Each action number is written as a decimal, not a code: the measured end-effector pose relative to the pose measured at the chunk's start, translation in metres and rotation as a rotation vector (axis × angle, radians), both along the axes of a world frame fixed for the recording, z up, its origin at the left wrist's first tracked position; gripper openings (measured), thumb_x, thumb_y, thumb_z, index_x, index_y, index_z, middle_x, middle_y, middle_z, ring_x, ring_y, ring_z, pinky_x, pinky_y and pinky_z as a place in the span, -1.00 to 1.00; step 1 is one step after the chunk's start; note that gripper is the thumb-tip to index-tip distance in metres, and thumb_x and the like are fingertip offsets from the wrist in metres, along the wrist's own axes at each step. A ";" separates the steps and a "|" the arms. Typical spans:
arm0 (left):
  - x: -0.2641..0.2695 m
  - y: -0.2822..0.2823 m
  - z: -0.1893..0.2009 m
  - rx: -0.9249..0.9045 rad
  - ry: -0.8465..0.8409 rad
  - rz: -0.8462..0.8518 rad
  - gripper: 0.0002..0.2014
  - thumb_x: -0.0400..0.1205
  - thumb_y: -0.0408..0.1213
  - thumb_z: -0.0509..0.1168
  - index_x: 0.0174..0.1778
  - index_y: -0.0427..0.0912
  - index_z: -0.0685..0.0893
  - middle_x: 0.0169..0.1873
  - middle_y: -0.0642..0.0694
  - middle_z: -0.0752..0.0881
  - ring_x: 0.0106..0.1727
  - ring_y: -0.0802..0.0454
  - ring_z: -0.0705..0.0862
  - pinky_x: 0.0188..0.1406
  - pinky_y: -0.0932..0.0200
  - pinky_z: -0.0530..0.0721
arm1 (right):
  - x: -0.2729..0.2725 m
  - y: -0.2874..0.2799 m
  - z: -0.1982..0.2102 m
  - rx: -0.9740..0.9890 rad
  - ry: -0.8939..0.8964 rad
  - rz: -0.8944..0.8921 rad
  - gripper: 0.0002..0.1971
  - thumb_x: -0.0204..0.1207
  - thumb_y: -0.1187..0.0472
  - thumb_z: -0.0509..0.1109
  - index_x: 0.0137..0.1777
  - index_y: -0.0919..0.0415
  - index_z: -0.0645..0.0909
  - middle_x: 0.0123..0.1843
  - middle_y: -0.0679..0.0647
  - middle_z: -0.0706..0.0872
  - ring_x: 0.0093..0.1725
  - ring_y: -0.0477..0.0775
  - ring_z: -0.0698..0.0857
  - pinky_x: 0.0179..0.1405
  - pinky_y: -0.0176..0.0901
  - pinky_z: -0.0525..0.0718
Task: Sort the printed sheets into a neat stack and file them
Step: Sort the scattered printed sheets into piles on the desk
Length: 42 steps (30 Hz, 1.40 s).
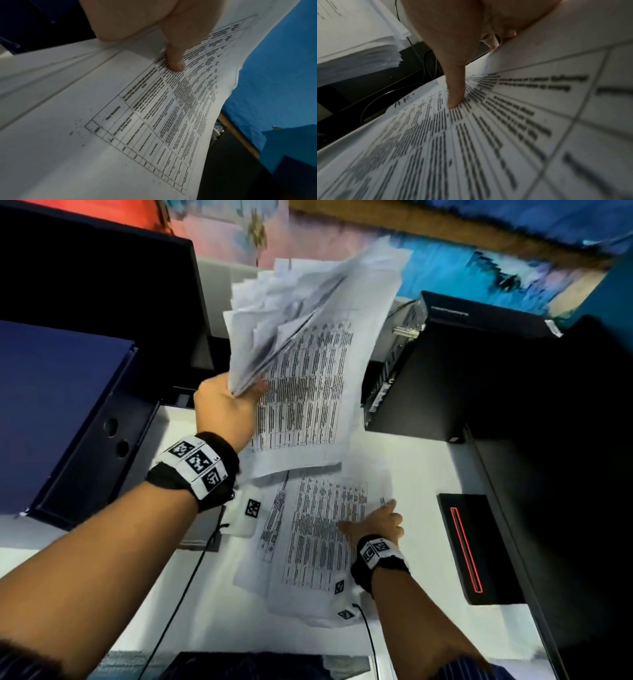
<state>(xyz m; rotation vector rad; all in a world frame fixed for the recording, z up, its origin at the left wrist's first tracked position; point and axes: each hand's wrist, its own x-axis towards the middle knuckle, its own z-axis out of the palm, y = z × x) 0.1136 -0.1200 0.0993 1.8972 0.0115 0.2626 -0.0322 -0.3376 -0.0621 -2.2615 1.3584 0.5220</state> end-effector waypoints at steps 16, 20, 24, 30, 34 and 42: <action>-0.018 -0.008 -0.015 -0.026 0.543 -0.031 -0.70 0.51 -0.20 0.56 -0.06 -0.35 0.70 -0.30 -0.15 0.71 -0.17 -0.15 0.71 -0.16 0.08 0.70 | -0.005 -0.062 0.100 -0.239 -0.477 0.004 -0.77 0.53 0.20 0.41 0.04 0.39 0.66 0.06 0.45 0.74 0.12 0.45 0.69 0.07 0.06 0.66; -0.037 -0.020 -0.049 0.201 0.821 -0.144 -0.41 0.56 -0.14 0.50 0.33 -0.52 0.54 0.05 -0.30 0.66 0.12 -0.25 0.70 0.08 0.08 0.65 | 0.001 -0.076 0.177 -0.441 -0.708 0.129 -0.73 0.58 0.16 0.41 0.02 0.43 0.65 0.01 0.44 0.75 0.09 0.48 0.68 0.02 0.09 0.64; -0.050 -0.030 -0.079 0.430 0.945 -0.254 -0.25 0.58 0.04 0.44 0.48 -0.50 0.44 0.42 -0.37 0.57 0.32 -0.27 0.64 0.24 0.08 0.63 | 0.003 -0.085 0.218 -0.330 -1.037 0.113 -0.73 0.47 0.13 0.53 0.08 0.27 0.72 -0.02 0.16 0.83 -0.02 0.19 0.80 0.02 -0.06 0.74; -0.065 -0.038 -0.105 0.323 0.998 -0.223 -0.56 0.74 -0.18 0.24 0.40 -0.46 0.57 0.37 -0.40 0.62 0.34 -0.31 0.63 0.11 0.06 0.57 | 0.014 -0.089 0.134 0.214 -0.955 -0.102 -0.65 0.31 0.28 0.69 0.07 0.19 0.69 -0.09 0.09 0.83 -0.13 0.11 0.83 -0.18 -0.19 0.77; -0.059 -0.034 -0.112 -0.094 1.021 -0.045 -0.25 0.70 0.26 0.04 0.55 -0.33 0.47 0.51 -0.30 0.50 0.49 -0.30 0.51 0.43 0.00 0.48 | 0.017 -0.078 0.045 0.307 -0.633 -0.127 -0.43 0.40 0.33 0.59 0.36 -0.01 0.52 0.28 0.24 0.72 0.20 0.25 0.73 0.31 0.00 0.67; -0.064 -0.040 -0.121 0.434 0.861 -0.291 -0.49 0.58 -0.14 0.45 0.37 -0.32 0.52 0.25 -0.27 0.67 0.14 -0.20 0.67 0.04 0.10 0.66 | 0.017 -0.018 -0.003 0.263 -0.424 -0.029 -0.46 0.62 0.49 0.11 0.61 0.30 0.38 0.63 0.21 0.38 0.60 0.23 0.36 0.60 -0.11 0.26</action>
